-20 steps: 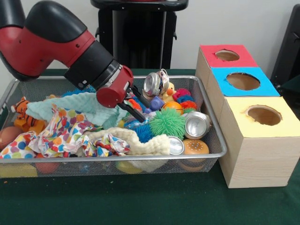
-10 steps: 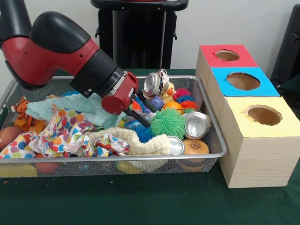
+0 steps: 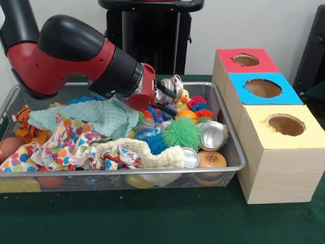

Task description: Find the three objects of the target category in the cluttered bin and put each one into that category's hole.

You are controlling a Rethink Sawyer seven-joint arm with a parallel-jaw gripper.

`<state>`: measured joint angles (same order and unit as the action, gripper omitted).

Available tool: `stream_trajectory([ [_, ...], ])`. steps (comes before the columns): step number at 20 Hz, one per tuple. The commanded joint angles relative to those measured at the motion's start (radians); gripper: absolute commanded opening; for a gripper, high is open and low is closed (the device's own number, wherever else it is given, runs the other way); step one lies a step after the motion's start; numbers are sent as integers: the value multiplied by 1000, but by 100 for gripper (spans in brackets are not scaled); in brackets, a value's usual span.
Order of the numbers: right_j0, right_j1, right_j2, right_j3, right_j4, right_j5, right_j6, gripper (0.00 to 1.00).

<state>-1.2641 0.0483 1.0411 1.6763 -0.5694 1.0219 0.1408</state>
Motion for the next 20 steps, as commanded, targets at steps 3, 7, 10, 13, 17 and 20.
stream_trajectory([
  [3, 14, 25, -8, -166, -46, 184, -424, 100],
  [7, 25, 22, -17, -179, -47, 132, -353, 100],
  [10, 16, 21, -24, -170, -19, 20, -202, 100],
  [13, 14, 4, -32, -160, -16, -99, -62, 100],
  [17, 19, -1, -47, -151, 5, -178, 8, 100],
  [20, 25, -12, -61, -137, 32, -205, 39, 100],
])
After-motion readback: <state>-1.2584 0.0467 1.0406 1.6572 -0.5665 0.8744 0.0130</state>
